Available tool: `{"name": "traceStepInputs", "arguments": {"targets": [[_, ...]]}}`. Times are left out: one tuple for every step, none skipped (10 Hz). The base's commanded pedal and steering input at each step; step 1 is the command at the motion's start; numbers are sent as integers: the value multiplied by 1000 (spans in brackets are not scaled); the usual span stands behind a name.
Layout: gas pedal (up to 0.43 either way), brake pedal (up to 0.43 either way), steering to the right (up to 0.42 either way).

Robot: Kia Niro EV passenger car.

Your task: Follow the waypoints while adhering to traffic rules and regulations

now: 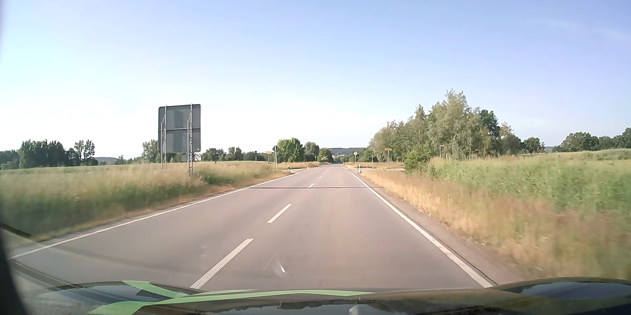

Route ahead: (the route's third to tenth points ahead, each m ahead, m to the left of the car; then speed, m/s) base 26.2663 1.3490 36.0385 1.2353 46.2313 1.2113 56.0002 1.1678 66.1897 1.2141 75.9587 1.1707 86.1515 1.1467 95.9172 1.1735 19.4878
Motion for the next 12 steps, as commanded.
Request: {"name": "traceStepInputs", "arguments": {"targets": [[228,0,-2],[228,0,-3],[228,0,-2],[228,0,-2],[240,0,-2],[240,0,-1],[240,0,-1],[240,0,-1],[240,0,-2],[240,0,-2],[228,0,-1],[228,0,-1]]}}
